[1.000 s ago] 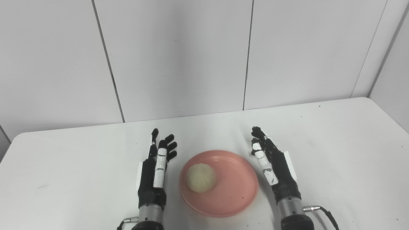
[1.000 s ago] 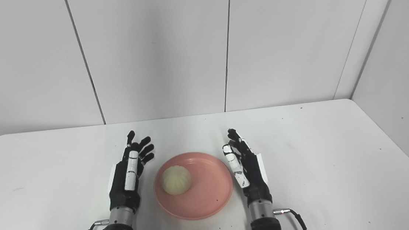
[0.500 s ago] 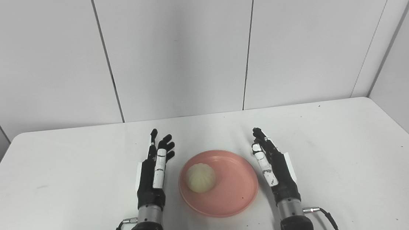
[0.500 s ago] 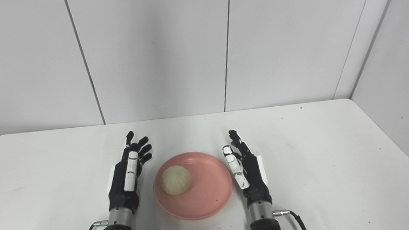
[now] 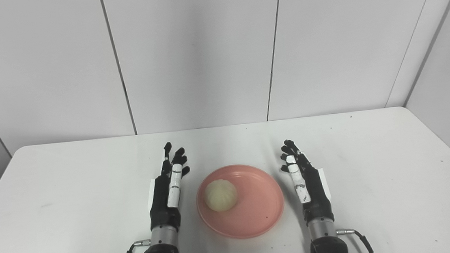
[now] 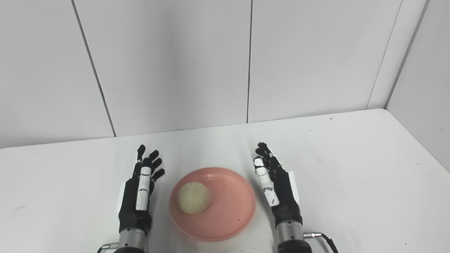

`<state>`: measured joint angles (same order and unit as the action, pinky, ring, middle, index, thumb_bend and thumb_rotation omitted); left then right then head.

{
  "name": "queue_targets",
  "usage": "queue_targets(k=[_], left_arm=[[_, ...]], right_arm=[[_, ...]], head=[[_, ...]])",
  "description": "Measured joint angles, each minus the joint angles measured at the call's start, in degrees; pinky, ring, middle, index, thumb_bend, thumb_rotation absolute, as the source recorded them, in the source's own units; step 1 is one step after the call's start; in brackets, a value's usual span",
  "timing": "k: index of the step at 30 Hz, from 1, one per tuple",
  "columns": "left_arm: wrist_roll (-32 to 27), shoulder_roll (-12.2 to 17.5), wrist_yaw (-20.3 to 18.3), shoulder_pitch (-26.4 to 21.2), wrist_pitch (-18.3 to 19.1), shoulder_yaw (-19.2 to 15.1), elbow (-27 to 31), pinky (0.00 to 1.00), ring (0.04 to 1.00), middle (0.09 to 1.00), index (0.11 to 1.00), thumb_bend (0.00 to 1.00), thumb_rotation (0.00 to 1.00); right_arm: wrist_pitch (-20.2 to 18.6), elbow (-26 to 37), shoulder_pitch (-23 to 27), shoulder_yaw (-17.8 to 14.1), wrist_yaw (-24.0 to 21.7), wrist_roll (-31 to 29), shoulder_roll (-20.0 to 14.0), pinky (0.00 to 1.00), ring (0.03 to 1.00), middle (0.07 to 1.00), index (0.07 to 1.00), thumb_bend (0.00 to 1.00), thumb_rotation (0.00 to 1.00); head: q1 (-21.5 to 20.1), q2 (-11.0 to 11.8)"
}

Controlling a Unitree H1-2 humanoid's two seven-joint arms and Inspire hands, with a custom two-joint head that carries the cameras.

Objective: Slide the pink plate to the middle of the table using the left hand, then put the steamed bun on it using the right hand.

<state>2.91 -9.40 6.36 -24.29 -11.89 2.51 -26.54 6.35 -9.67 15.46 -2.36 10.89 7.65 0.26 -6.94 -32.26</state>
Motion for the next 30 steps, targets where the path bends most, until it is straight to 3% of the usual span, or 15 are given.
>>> queue_targets(k=[7, 19, 30], left_arm=[[0.24, 0.02, 0.11, 0.00, 0.69, 0.03, 0.06, 0.85, 0.908, 0.911, 0.981, 0.63, 0.92], [2.04, 0.67, 0.21, 0.10, 1.80, 1.22, 0.43, 0.99, 0.996, 0.999, 0.943, 0.55, 0.97], [5.21, 0.81, 0.79, 0.43, 2.26, 2.13, 0.91, 1.00, 1.000, 1.000, 0.948, 0.56, 0.98]], right_arm=[[0.00, -0.02, 0.00, 0.10, 0.00, 0.02, -0.01, 0.77, 0.824, 0.847, 0.862, 0.63, 1.00], [0.00, -0.02, 0.00, 0.23, -0.13, -0.26, -0.05, 0.79, 0.832, 0.856, 0.875, 0.64, 1.00], [0.02, -0.03, 0.00, 0.26, -0.86, -0.99, -0.13, 0.80, 0.839, 0.873, 0.899, 0.68, 1.00]], head=[[0.00, 0.09], [0.09, 0.18], [-0.09, -0.18]])
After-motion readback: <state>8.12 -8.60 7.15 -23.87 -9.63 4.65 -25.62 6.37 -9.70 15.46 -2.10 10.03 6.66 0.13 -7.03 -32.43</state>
